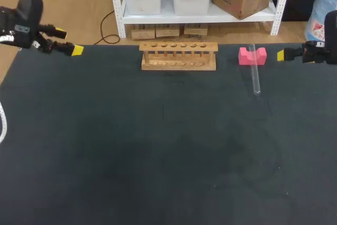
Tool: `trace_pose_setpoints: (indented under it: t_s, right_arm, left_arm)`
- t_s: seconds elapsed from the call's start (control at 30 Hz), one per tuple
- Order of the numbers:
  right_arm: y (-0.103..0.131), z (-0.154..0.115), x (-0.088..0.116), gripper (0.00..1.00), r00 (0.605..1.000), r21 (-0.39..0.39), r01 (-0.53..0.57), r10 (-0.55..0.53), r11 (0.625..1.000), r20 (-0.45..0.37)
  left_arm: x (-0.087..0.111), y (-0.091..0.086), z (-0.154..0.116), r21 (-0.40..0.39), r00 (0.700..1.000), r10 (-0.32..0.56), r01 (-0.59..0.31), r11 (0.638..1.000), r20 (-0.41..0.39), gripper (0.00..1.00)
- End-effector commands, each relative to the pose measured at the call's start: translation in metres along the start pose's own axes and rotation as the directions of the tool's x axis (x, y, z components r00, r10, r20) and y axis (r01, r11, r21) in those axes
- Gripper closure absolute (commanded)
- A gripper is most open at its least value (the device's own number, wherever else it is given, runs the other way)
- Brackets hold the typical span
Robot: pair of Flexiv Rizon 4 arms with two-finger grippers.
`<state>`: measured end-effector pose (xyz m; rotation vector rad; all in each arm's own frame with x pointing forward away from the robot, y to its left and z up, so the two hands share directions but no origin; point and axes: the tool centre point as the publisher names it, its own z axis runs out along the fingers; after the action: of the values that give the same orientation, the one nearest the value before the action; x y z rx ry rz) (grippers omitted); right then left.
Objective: Grasp the test tube, adjust it, and insert it.
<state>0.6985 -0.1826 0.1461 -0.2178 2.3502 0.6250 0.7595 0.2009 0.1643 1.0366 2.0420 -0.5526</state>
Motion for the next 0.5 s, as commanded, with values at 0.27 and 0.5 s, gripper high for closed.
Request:
trace_pose_setpoints:
  t_s: [0.27,0.5]
  right_arm:
    - [0.001,-0.001,0.000,0.00,1.000,0.005,0.000,0.000,1.000,-0.001]
    - [0.001,-0.001,0.000,0.00,1.000,0.005,0.000,0.000,1.000,-0.001]
  left_arm:
    - [-0.015,0.045,0.054,0.368,0.954,0.276,-0.301,0.880,0.121,0.00]
    - [-0.025,0.057,0.081,0.468,0.929,0.324,-0.369,0.803,0.177,0.00]
